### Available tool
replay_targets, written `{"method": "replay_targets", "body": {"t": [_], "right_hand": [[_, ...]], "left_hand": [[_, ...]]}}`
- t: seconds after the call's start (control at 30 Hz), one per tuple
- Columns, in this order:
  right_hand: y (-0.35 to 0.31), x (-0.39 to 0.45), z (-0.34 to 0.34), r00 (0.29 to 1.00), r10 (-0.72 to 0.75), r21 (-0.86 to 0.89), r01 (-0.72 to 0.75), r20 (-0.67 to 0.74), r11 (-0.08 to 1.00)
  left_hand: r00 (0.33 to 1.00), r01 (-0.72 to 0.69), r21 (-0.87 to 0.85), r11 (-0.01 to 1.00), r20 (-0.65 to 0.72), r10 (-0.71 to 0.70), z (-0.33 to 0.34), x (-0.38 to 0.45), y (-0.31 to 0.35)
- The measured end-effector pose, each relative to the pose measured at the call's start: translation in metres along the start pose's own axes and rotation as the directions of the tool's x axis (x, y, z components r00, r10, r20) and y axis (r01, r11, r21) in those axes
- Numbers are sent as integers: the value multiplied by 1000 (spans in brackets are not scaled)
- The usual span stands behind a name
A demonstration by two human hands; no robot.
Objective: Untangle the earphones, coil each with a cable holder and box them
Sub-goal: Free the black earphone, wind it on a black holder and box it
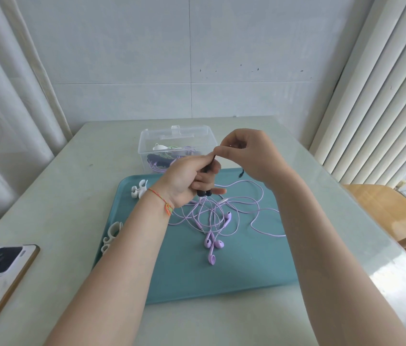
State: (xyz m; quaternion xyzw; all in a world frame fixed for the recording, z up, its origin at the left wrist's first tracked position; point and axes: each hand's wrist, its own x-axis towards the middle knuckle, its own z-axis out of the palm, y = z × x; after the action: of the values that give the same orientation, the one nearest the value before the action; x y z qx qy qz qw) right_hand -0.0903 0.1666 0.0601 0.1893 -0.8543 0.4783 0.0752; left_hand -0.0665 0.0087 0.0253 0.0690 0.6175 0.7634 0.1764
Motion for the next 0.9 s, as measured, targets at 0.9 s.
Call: {"method": "replay_targets", "body": {"t": [0.9], "right_hand": [[19,10,-2,916,241,120,-213,-320,970]], "left_hand": [[960,79,-34,996,-265,-86,-13,3,1]]}}
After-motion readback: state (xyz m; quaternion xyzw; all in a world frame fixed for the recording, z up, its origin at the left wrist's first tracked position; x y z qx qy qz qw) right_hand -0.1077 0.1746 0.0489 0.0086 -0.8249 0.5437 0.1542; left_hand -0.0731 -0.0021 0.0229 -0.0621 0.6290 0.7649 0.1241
